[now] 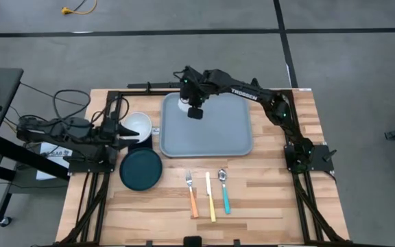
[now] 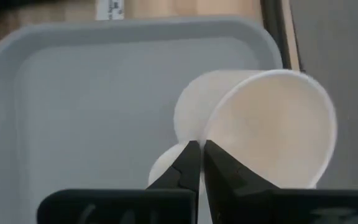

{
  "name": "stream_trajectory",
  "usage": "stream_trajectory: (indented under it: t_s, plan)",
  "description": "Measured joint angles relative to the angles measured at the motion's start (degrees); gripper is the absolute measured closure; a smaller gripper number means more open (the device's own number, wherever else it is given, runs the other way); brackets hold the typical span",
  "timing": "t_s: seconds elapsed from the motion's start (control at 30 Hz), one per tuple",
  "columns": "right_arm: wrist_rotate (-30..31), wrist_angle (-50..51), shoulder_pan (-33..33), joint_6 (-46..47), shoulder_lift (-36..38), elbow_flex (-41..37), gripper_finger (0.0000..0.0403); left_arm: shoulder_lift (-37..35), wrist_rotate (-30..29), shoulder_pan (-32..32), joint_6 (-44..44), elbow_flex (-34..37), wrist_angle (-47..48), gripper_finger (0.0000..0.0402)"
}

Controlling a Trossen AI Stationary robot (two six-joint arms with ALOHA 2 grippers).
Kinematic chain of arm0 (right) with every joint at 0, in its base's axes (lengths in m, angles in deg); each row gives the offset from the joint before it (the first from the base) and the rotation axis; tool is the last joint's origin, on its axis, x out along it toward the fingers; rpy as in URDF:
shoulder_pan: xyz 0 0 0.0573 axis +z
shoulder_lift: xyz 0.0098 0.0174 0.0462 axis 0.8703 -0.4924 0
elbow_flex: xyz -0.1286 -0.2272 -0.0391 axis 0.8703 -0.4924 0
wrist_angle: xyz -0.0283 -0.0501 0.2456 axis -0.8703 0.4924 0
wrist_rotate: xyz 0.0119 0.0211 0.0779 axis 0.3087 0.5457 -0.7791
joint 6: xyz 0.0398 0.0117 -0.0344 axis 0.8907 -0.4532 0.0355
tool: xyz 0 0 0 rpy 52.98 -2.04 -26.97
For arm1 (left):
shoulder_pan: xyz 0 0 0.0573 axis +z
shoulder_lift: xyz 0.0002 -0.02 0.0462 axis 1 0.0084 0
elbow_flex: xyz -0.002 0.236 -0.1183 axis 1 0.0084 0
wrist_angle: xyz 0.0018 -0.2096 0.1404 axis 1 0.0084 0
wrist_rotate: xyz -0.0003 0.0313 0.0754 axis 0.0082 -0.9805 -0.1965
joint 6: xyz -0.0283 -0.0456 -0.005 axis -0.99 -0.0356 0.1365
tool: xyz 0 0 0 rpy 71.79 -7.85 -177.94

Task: Set up tray
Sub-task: Put the white mug on the top left of the blue tray

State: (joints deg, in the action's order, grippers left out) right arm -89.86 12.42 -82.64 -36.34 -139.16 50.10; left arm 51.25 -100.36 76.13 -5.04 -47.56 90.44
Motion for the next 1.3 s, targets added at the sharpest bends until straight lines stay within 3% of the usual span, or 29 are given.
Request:
stream_trajectory:
  t_s: [0.17, 0.73, 0.97, 1.1, 1.3]
  plan:
    - [0.16, 0.38, 1.26, -2.85, 0.04, -0.07, 0.0403, 0.88, 0.05, 0.00, 0.06, 2.90, -3.87, 0.0294]
    - [0.17, 0.82, 2.68, -5.44, 0.07, -0.07, 0.0403, 10.28, -0.42, 0.00, 0.79, 3.05, -7.80, 0.0294]
    - [-0.61, 10.27, 7.11, -11.88, 3.88, -0.10, 0.0403, 15.61, -0.82, 0.00, 3.06, 3.05, -13.95, 0.0294]
    - [-4.85, 18.15, 9.97, -16.25, 7.01, -0.07, 0.0403, 18.23, -3.28, -0.02, 4.10, 3.05, -17.13, 0.0294]
    - [-12.63, 22.09, 14.87, -19.13, 12.20, -0.02, 0.0403, 23.12, -7.76, 0.04, 5.74, 3.05, -22.93, 0.0294]
